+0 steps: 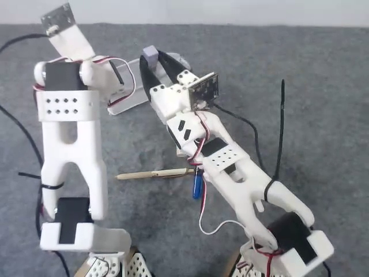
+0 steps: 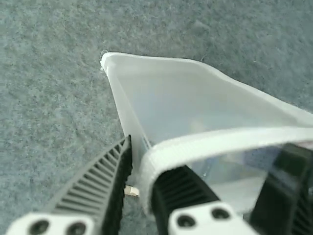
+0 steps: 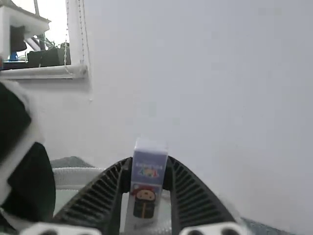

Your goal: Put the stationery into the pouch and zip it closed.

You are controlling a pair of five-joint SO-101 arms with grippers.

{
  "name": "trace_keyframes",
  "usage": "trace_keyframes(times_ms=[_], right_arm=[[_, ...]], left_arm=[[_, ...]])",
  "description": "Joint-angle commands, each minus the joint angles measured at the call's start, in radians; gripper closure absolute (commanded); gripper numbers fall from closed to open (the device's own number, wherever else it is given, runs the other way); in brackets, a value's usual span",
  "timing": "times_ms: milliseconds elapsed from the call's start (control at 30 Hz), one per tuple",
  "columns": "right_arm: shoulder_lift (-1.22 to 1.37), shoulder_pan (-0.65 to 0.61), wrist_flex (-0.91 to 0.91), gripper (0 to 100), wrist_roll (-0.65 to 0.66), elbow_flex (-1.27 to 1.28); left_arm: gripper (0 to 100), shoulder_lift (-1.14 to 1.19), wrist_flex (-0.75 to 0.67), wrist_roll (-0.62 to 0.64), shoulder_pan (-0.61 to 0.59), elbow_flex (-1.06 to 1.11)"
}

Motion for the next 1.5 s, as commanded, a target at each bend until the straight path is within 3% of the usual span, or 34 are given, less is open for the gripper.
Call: trace_keyframes(times_ms=[0, 133, 333, 767, 1033, 1267, 1467], right_arm=[[0.01, -0.019, -0.002, 98.9, 0.086, 0.015], [0.004, -0.047, -0.001, 96.4, 0.11, 0.035], [-0.001, -0.064, -0.002, 77.2, 0.112, 0.077], [-0.163, -0.065, 0.028, 80.0, 0.107, 0.175], [-0.352, -0.059, 0.371, 80.4, 0.106, 0.172], [-0.59, -0.039, 0.665, 94.8, 0.106, 0.175], [-0.736, 0.018, 0.894, 95.6, 0.103, 0.176]], left_arm=[[99, -0.021, 0.002, 0.012, 0.002, -0.001], [99, -0.021, 0.002, 0.012, 0.002, 0.004], [99, -0.021, 0.003, 0.012, 0.002, 0.004], [99, -0.021, 0.003, 0.012, -0.009, 0.004], [99, -0.023, -0.011, 0.012, -0.052, -0.001], [99, -0.023, -0.011, 0.012, -0.046, -0.001], [99, -0.021, -0.011, 0.012, -0.051, -0.001]])
